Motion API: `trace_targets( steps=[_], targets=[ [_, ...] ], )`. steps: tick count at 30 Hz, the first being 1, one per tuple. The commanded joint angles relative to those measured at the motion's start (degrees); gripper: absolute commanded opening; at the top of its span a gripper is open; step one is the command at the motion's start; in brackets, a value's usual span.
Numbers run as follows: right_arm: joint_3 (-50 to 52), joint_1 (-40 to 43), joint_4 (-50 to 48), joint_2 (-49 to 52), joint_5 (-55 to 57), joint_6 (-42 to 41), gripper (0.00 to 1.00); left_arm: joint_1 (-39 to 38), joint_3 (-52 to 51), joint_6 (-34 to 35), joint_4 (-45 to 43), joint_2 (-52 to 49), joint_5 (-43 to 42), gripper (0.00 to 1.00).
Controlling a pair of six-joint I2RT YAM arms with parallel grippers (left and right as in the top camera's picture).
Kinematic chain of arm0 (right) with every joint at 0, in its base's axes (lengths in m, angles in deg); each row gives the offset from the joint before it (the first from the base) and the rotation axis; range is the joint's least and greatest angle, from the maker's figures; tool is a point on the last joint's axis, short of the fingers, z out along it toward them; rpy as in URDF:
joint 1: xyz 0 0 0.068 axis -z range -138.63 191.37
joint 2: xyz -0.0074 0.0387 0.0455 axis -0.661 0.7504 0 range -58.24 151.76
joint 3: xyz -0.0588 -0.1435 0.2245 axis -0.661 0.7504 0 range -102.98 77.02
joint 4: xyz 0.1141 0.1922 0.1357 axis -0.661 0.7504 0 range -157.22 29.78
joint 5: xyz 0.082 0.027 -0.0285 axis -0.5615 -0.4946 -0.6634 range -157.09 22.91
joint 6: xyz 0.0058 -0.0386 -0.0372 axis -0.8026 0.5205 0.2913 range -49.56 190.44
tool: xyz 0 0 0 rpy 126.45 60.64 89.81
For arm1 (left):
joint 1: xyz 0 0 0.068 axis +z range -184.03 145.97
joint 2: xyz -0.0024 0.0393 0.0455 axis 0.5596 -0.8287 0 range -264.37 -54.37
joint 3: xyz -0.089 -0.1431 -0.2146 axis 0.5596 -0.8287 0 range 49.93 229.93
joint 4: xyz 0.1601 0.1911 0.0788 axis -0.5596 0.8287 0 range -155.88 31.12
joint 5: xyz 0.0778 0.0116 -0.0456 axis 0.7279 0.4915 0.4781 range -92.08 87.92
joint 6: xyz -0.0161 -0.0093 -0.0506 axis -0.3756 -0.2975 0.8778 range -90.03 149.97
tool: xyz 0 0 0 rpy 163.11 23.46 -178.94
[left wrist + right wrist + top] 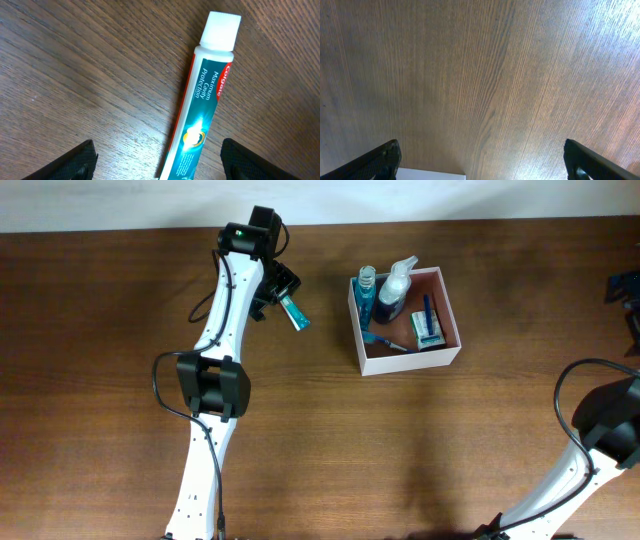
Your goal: Pack container
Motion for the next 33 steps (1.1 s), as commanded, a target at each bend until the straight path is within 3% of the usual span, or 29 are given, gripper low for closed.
trace_targets(
  steps=[1, 33],
  targets=[
    [0.0, 0.04, 0.11, -0.22, 0.72, -0.31, 0.99, 0.44, -0.5, 0.63, 0.22, -1.25, 1.03, 0.81],
    [0.0, 0.04, 0.11, -0.22, 0.72, -0.31, 0.99, 1.22, -0.5, 0.7, 1.4, -3.32, 0.92, 0.81]
  ],
)
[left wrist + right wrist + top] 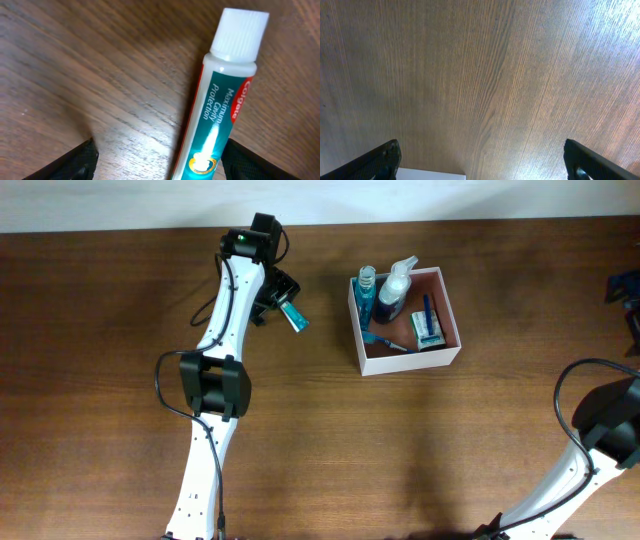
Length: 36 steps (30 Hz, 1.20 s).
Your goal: Pack container
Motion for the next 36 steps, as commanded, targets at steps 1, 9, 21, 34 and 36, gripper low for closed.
trace_targets(
  steps=[1, 9, 21, 34, 36],
  targets=[
    [0.0, 0.04, 0.11, -0.22, 0.7, -0.33, 0.99, 1.09, -0.39, 1.03, 1.66, -1.07, 1.05, 0.81],
    [0.0, 0.04, 0.11, -0.22, 0.72, -0.33, 0.99, 3.21, -0.39, 1.03, 5.29, -1.09, 1.33, 0.81],
    [0.0, 0.04, 0.11, -0.22, 0.72, -0.33, 0.99, 4.33, -0.39, 1.2, 5.55, -1.09, 2.29, 0.67],
    [0.0, 0.04, 0.11, -0.22, 0.72, -0.33, 0.99, 3.48, -0.39, 1.25, 3.78, -1.7, -2.45, 0.45],
    [0.0, 0.04, 0.11, -0.22, 0.72, -0.33, 0.99, 3.41, -0.39, 1.27, 3.21, -1.7, -2.47, 0.34]
  ],
)
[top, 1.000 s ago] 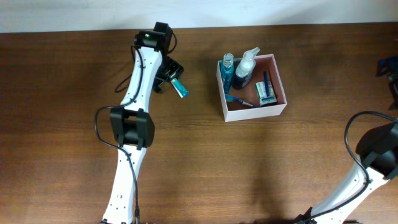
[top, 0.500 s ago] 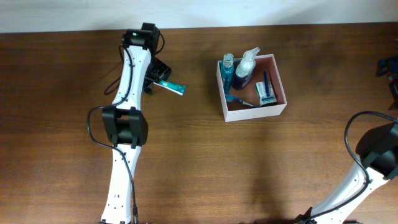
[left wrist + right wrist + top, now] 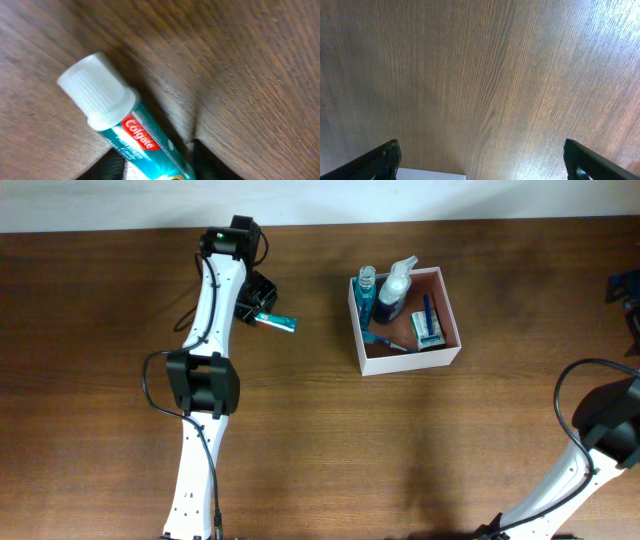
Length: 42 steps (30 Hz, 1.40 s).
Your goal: Pack container
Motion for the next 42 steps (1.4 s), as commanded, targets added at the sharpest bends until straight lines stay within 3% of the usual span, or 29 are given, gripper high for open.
trace_targets(
  steps=[1, 8, 15, 24, 32, 42],
  targets=[
    [0.0, 0.04, 0.11, -0.22, 0.72, -0.28, 0.99, -0.35, -0.39, 0.24, -0.66, -1.49, -0.87, 0.28],
    [0.0, 0.04, 0.11, -0.22, 0.72, -0.28, 0.99, -0.33, -0.39, 0.2, -0.74, -1.49, -0.81, 0.15],
    [0.0, 0.04, 0.11, -0.22, 0.72, -0.28, 0.99, -0.09, 0.0, -1.44, -0.98, -1.33, -1.29, 0.15],
    [0.0, 0.04, 0.11, -0.22, 0.72, -0.28, 0.99, 0.42, 10.03, -8.48, -2.12, -0.87, -2.36, 0.14],
    [0.0, 0.04, 0.11, -0.22, 0.72, -0.28, 0.99, -1.27, 9.88, -16.0, -5.99, 8.57, -3.89, 0.14],
    [0.0, 0.04, 0.11, -0.22, 0.72, -0.28, 0.99, -10.25, 9.88, -23.82, -12.09, 21.99, -5.6, 0.14]
  ],
)
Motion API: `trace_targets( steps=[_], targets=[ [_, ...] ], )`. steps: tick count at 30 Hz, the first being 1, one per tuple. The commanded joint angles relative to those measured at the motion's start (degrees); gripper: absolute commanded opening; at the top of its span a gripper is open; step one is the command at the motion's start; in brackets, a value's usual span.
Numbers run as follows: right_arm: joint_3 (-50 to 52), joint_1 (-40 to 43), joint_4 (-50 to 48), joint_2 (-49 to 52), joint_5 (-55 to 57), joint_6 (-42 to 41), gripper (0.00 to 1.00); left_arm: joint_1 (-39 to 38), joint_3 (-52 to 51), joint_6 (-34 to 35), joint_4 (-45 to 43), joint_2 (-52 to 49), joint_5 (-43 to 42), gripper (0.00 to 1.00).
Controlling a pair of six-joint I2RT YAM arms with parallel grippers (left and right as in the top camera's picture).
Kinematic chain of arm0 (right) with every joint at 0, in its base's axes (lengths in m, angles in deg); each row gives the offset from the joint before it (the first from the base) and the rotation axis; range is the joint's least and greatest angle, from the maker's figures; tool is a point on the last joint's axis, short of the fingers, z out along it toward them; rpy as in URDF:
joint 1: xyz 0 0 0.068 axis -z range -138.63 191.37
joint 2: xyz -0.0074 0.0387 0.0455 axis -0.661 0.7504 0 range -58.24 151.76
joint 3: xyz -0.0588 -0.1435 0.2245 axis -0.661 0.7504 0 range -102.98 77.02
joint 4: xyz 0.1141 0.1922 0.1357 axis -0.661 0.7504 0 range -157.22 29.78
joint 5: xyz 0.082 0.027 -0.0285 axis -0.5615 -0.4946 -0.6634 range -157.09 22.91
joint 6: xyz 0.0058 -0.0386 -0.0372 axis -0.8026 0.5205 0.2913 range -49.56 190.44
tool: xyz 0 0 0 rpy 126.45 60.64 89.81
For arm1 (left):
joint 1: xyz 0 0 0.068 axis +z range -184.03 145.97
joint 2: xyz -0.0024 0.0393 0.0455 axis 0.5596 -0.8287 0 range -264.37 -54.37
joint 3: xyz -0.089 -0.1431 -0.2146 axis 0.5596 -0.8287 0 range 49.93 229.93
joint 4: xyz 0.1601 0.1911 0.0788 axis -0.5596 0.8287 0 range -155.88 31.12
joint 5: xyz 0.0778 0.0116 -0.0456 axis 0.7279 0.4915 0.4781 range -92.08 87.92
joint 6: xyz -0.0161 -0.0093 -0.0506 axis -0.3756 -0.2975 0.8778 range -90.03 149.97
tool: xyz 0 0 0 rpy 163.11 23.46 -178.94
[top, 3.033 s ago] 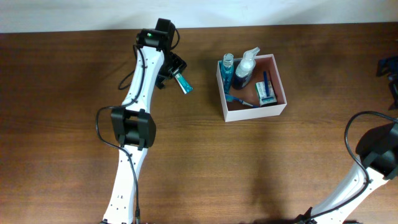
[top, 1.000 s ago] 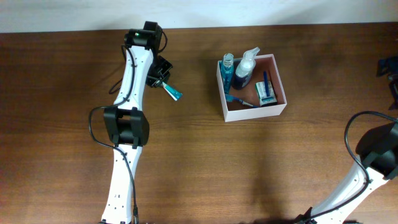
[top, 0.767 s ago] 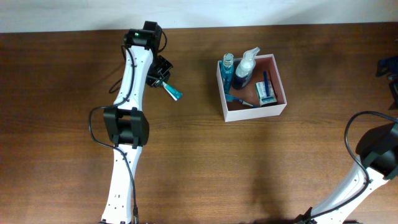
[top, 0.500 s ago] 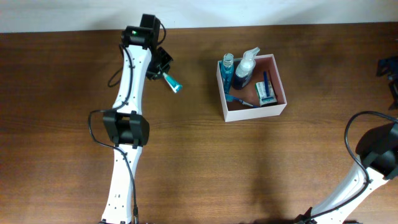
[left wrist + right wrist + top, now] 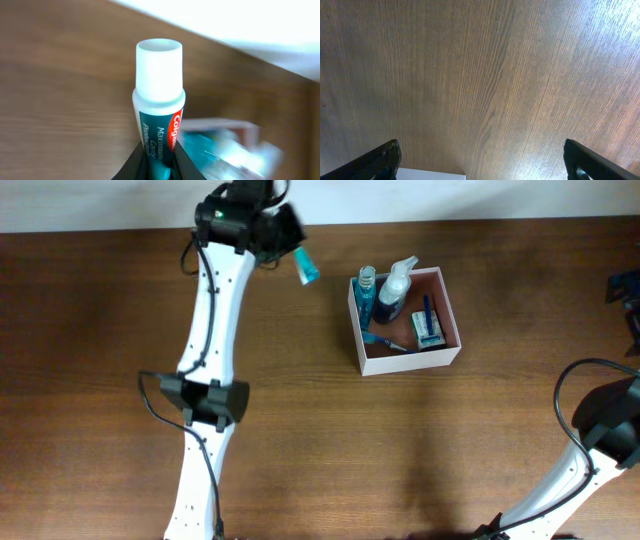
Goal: Pack container
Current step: 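Carry the toothpaste tube right and lower it into the pink box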
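A teal Colgate toothpaste tube with a white cap is held in the air by my left gripper, which is shut on its lower end near the table's far edge. The white box with a brown floor stands to the right of it and holds bottles, a toothbrush and a small packet. In the left wrist view the box shows as a blur beyond the tube. My right gripper hangs open over bare wood; in the overhead view it lies at the right edge.
The brown wooden table reaches a white wall along its far edge. The left arm stretches from the front up the left half. The right arm's base and cable sit at the lower right.
My left gripper has lifted the toothpaste tube off the table and now holds it higher and farther right, near the far edge, cap pointing toward the box. The right gripper has not moved.
My left gripper stood open above the tube lying left of the box, then lower over it. Then it was shut on the tube, turned on the table. Now the tube is in the air, closer to the box. The right arm stayed still throughout.
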Motion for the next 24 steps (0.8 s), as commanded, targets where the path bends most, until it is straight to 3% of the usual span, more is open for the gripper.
trace_targets(
  steps=[1, 7, 12, 18, 24],
  targets=[
    [0.0, 0.04, 0.13, -0.22, 0.72, -0.28, 0.99, -4.44, 1.31, -5.33, -1.16, 6.84, -1.44, 0.14],
    [0.0, 0.04, 0.13, -0.22, 0.72, -0.28, 0.99, -11.69, 0.79, -8.46, -1.97, 7.5, -1.36, 0.14],
    [0.0, 0.04, 0.13, -0.22, 0.72, -0.28, 0.99, -17.14, 0.33, -15.45, -1.99, 7.28, 0.22, 0.14],
    [0.0, 0.04, 0.13, -0.22, 0.72, -0.28, 0.99, -21.97, -0.42, -23.37, -2.25, 7.1, 9.22, 0.14],
    [0.0, 0.04, 0.13, -0.22, 0.72, -0.28, 0.99, -23.43, -5.88, -31.21, -5.11, 7.06, 9.77, 0.14]
  ],
)
